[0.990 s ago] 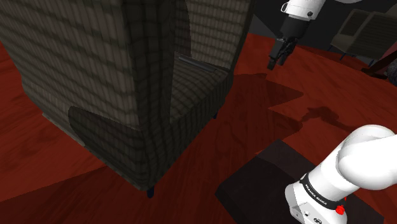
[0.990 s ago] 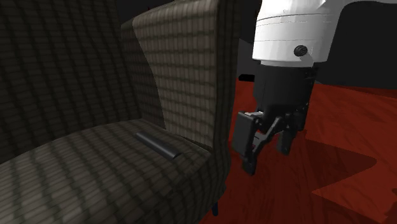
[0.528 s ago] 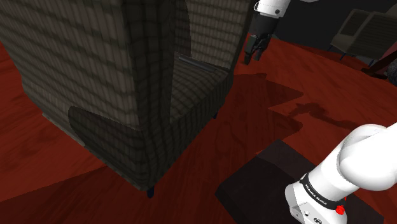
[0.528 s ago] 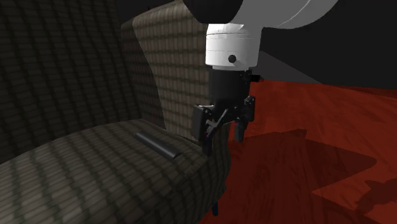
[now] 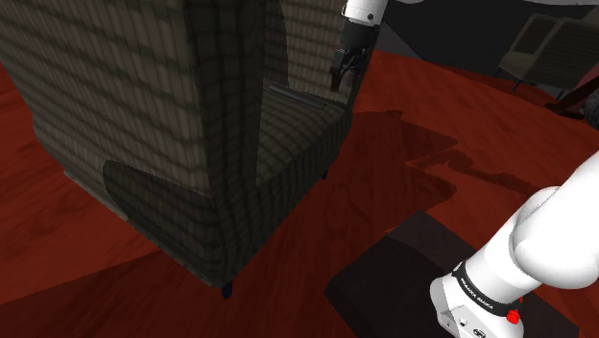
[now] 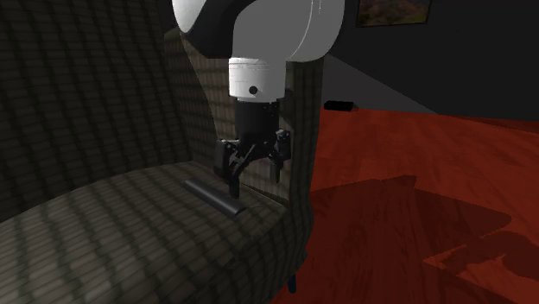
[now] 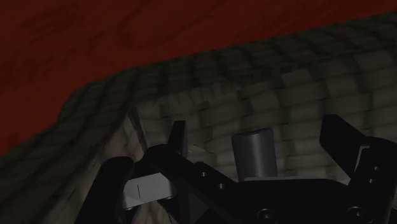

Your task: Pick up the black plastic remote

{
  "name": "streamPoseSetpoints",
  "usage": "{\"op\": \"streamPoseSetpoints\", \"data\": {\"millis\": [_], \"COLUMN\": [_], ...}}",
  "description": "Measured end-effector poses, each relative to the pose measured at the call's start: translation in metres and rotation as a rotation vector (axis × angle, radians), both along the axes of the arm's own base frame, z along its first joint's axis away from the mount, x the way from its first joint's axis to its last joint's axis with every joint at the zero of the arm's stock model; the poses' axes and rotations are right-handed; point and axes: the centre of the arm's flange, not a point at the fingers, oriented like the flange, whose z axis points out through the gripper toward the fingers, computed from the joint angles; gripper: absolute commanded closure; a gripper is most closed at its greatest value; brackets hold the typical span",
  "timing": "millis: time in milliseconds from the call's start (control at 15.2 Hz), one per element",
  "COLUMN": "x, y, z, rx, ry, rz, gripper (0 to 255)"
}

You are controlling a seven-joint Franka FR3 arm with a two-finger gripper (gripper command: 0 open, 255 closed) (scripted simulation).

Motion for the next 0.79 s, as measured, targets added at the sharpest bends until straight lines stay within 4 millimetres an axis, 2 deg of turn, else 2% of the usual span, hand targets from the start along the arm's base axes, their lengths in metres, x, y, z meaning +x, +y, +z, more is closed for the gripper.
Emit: {"op": "streamPoseSetpoints", "data": {"millis": [528,792], "x": [0.095,0.101], "y": [0.041,0.046], "z": [-0.02,-0.037], "rx": [0.026,0.028], "ry": [0.011,0.012], "rz": [0.07,0.076], "gripper": [0,0]}}
